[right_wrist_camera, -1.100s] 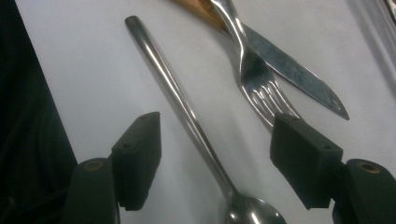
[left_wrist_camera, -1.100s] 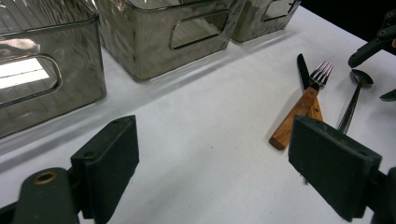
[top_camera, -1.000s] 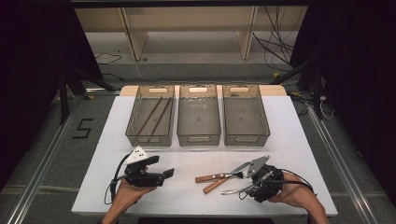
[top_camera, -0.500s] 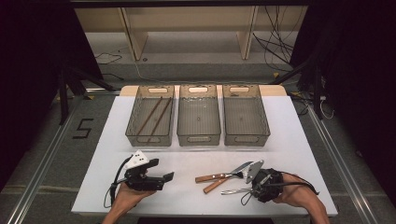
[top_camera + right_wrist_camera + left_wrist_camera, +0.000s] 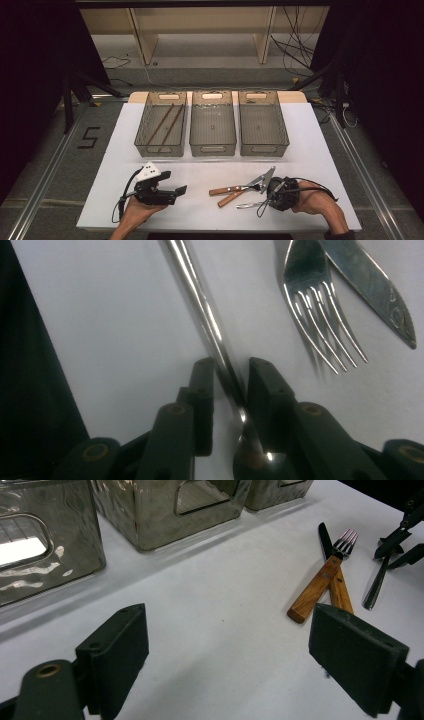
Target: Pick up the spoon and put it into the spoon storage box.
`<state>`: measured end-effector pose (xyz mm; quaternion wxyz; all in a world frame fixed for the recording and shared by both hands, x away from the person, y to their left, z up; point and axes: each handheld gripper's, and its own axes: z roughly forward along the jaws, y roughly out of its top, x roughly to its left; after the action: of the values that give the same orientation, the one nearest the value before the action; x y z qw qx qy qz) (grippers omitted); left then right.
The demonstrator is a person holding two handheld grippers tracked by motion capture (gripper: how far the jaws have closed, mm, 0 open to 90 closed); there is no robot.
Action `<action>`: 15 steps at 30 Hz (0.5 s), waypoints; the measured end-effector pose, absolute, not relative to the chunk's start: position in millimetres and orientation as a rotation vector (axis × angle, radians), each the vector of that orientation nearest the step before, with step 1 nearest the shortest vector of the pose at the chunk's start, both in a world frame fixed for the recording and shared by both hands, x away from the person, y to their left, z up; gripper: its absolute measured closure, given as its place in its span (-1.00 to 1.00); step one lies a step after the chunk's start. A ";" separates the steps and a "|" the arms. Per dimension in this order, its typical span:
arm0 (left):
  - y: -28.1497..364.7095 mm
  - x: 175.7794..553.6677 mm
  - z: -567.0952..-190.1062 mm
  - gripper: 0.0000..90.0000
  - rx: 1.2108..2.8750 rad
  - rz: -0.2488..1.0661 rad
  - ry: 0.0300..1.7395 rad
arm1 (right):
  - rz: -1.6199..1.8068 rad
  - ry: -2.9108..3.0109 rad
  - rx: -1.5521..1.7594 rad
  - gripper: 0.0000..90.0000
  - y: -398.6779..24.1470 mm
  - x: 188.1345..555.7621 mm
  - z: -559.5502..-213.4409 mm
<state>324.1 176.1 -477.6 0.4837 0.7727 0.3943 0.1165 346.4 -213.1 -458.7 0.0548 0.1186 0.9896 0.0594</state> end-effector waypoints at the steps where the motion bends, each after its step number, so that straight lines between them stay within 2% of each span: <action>1: 176.1 324.1 -477.5 -0.64 1.880 0.283 0.961 | 0.175 3.013 0.364 0.66 -211.7 346.2 -458.8; 11: 176.6 324.5 -477.8 -0.64 1.878 0.283 0.965 | 0.097 3.032 0.236 0.89 -204.0 342.3 -458.4; 15: 177.8 325.3 -478.5 -0.64 1.876 0.282 0.970 | 0.084 3.022 0.190 0.91 -202.6 339.9 -458.3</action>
<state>325.3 177.8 -478.5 0.4840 0.7704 0.3985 0.1158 339.9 -202.6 -458.3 0.0561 0.0628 0.9961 0.0277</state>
